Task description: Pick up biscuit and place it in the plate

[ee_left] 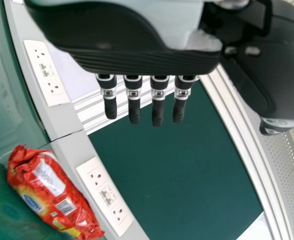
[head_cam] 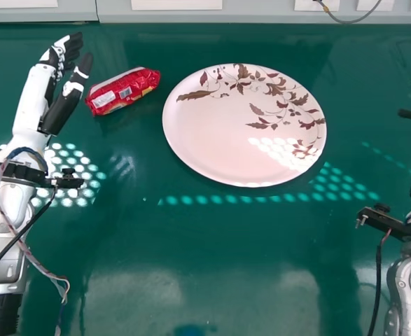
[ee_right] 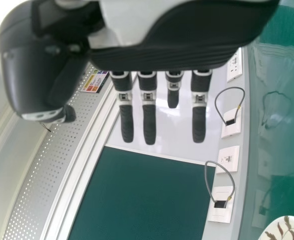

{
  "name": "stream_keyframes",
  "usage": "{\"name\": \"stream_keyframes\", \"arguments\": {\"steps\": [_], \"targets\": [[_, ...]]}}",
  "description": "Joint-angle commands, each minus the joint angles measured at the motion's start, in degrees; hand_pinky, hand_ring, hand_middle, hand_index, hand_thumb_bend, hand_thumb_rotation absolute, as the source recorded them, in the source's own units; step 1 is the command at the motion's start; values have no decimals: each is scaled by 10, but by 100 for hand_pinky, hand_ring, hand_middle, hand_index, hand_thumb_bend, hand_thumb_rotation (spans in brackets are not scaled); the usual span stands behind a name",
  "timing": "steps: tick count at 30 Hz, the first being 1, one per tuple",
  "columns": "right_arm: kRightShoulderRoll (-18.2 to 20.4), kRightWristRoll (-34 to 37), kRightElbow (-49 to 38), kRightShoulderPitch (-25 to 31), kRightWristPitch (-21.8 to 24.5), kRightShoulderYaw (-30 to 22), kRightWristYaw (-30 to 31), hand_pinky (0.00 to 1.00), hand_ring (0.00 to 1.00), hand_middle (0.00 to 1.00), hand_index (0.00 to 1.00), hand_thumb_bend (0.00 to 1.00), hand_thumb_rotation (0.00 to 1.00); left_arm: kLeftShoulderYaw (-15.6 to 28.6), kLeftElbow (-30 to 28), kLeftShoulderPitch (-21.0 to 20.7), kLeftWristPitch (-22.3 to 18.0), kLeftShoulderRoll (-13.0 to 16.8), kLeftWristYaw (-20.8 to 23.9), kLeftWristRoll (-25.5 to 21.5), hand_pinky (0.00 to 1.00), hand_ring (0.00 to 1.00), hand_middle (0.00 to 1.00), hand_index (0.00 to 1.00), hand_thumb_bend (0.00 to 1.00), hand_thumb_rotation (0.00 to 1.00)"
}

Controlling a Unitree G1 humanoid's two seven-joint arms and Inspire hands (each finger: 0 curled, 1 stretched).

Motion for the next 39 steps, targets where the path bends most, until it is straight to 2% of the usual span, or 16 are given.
{"name": "stream_keyframes", "arguments": {"steps": [1, 7, 13, 19, 21, 28, 32, 39], "targets": [[-1, 8, -7, 8, 2, -7, 2, 59, 69, 73, 74, 61, 31, -8, 6, -2, -16, 6, -7, -4, 93, 98, 98, 98, 79, 25], [-4, 3, -6, 8, -1, -7, 1, 59, 70, 73, 75, 59, 30, -6, 17, -11, -23, 9, -19, -6, 95, 98, 99, 100, 78, 22], [-4, -1, -7, 2, 5, -5, -1, 58, 70, 73, 74, 60, 31, -15, 19, -27, 1, 32, -36, 18, 97, 100, 100, 100, 84, 34], [-3, 15, -17, -8, 11, -4, 7, 60, 72, 75, 74, 60, 32, -51, 92, -94, -11, 78, -76, 45, 100, 100, 100, 100, 95, 32], [-2, 18, -30, -9, 24, -3, 8, 63, 74, 76, 75, 57, 30, -69, 123, -120, -17, 93, -78, 69, 100, 100, 100, 100, 99, 33], [-1, 9, -61, -8, 56, -3, 6, 66, 75, 78, 78, 53, 27, -124, 193, -193, -13, 136, -89, 147, 100, 100, 100, 100, 100, 37], [1, 24, -70, -11, 61, -4, 10, 69, 78, 81, 80, 51, 22, -151, 233, -230, -10, 145, -96, 175, 100, 100, 100, 100, 100, 36], [-6, 21, -82, -8, 64, -7, 14, 71, 80, 82, 80, 48, 20, -195, 330, -306, -25, 147, -96, 211, 97, 100, 100, 100, 100, 36]]}}
